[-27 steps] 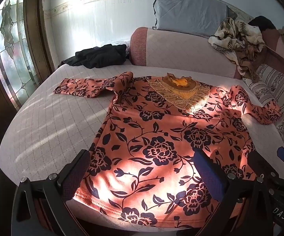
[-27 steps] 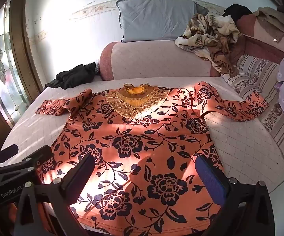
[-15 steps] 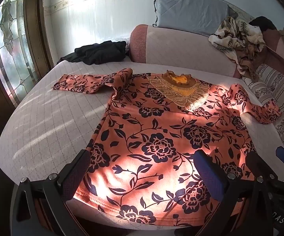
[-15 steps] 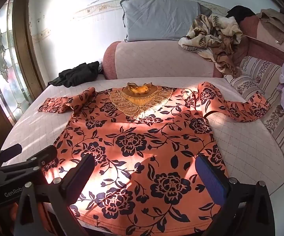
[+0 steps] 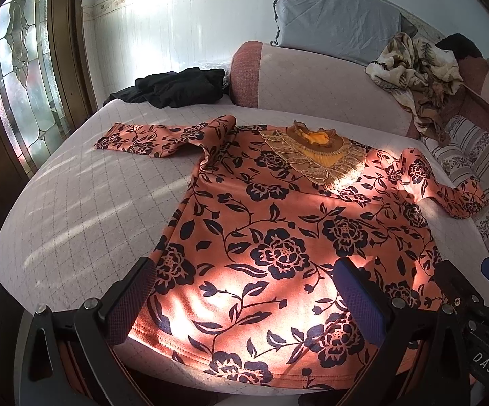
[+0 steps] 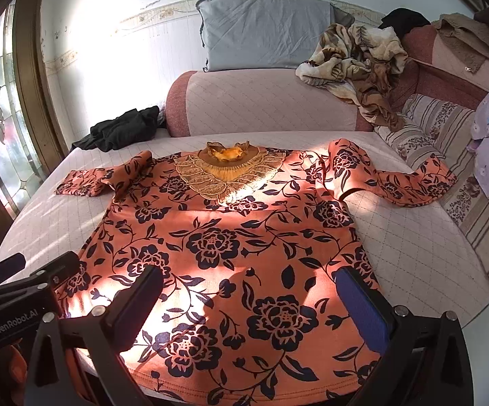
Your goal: Fold small clothes
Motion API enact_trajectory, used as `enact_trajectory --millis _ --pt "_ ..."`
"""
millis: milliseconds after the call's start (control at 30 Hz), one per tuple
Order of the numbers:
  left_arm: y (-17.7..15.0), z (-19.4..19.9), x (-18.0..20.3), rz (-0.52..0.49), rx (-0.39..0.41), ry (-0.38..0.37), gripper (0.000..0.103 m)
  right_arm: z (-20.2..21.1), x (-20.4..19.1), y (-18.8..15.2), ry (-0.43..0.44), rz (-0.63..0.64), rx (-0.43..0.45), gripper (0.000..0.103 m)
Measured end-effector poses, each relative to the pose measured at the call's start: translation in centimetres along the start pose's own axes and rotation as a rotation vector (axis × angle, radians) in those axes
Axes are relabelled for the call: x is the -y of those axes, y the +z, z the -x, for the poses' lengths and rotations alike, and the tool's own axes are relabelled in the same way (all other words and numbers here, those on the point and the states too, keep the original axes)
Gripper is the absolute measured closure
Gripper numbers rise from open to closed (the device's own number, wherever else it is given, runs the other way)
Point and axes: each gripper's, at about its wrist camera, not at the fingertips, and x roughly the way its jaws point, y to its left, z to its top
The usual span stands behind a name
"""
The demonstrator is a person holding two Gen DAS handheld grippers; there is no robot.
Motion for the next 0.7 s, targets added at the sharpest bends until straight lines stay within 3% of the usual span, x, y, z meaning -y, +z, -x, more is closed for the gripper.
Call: enact_trajectory --millis 700 --pt "0.07 0.24 0.04 0.003 0.001 -0.003 0.0 0.62 -0.5 0.0 -0.006 0.014 0.025 0.0"
